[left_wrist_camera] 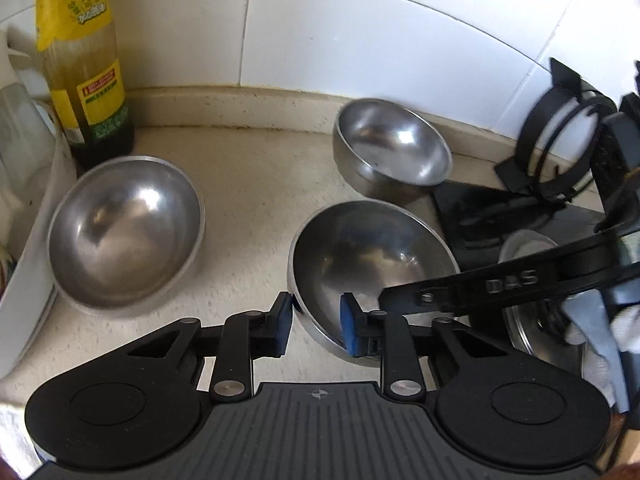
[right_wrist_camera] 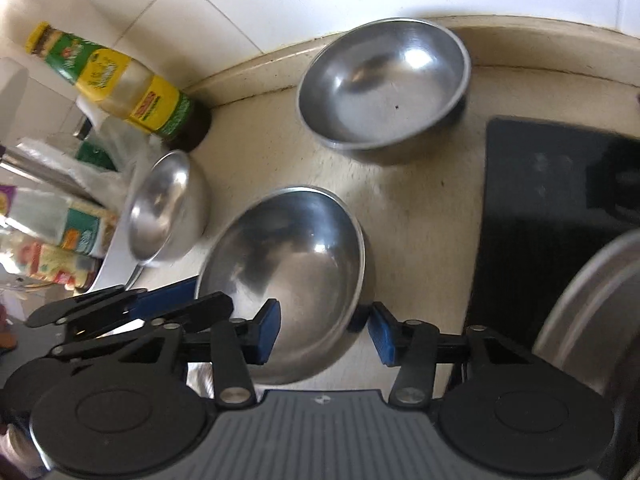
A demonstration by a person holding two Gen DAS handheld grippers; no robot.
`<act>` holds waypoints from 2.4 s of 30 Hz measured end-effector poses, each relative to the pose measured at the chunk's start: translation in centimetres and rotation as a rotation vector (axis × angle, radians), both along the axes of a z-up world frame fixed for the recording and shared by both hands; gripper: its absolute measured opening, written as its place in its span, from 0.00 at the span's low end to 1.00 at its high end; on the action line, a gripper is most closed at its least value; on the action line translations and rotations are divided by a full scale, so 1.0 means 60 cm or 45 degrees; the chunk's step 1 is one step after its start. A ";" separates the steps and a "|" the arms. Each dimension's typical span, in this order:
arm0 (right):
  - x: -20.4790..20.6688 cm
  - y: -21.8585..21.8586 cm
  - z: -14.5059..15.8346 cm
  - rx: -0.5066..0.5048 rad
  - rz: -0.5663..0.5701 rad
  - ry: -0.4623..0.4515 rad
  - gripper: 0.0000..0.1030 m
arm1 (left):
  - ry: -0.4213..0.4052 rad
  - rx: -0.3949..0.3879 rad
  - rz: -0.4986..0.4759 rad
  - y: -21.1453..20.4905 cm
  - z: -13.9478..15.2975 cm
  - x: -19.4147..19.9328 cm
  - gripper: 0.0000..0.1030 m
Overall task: Organize plates and bowls
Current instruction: 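Grasp the rim of the steel bowl nearest the stove with the right tool, then lift and carry the steel bowl over the bowl beside the bottle rack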
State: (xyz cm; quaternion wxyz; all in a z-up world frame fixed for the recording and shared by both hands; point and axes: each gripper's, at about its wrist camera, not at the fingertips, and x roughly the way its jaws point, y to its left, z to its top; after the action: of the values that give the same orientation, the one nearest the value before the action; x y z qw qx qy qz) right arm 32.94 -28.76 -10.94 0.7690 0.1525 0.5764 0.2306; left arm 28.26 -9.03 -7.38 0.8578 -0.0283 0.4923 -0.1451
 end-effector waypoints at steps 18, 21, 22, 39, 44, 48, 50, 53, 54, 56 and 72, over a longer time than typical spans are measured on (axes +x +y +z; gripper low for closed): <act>-0.034 0.020 0.105 -0.170 0.049 -0.247 0.64 | -0.103 -0.063 0.194 0.157 0.057 -0.091 0.69; 0.004 0.080 0.103 -0.135 0.137 -0.263 0.64 | -0.044 -0.103 0.320 0.174 0.047 -0.066 0.72; 0.015 0.102 0.099 -0.131 0.161 -0.257 0.64 | -0.027 -0.117 0.342 0.175 0.044 -0.058 0.74; 0.151 0.266 0.027 -0.129 0.345 -0.192 0.64 | 0.018 -0.169 0.637 0.208 0.014 0.001 0.92; 0.158 0.269 0.013 -0.114 0.355 -0.173 0.59 | 0.064 -0.167 0.647 0.208 -0.011 0.015 0.56; 0.165 0.270 -0.005 -0.087 0.352 -0.120 0.51 | 0.057 -0.121 0.650 0.203 -0.024 0.018 0.48; 0.160 0.275 -0.014 -0.074 0.374 -0.096 0.51 | 0.038 -0.085 0.625 0.198 -0.022 0.017 0.43; 0.140 0.270 -0.007 -0.085 0.407 -0.113 0.51 | 0.027 -0.054 0.598 0.195 -0.017 0.015 0.39; 0.134 0.262 -0.003 -0.077 0.409 -0.109 0.51 | 0.023 -0.052 0.595 0.196 -0.017 0.014 0.39; 0.122 0.241 0.009 -0.066 0.396 -0.090 0.51 | 0.024 -0.052 0.555 0.190 -0.012 0.007 0.39; 0.116 0.201 0.009 -0.136 0.282 -0.067 0.55 | -0.030 -0.016 0.488 0.169 -0.008 0.015 0.60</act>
State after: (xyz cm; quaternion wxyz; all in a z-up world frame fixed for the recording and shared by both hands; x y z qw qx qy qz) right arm 39.87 -16.72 -10.37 0.7606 0.0408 0.5809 0.2870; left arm 29.17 1.13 -7.84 0.8752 -0.1252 0.4670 0.0177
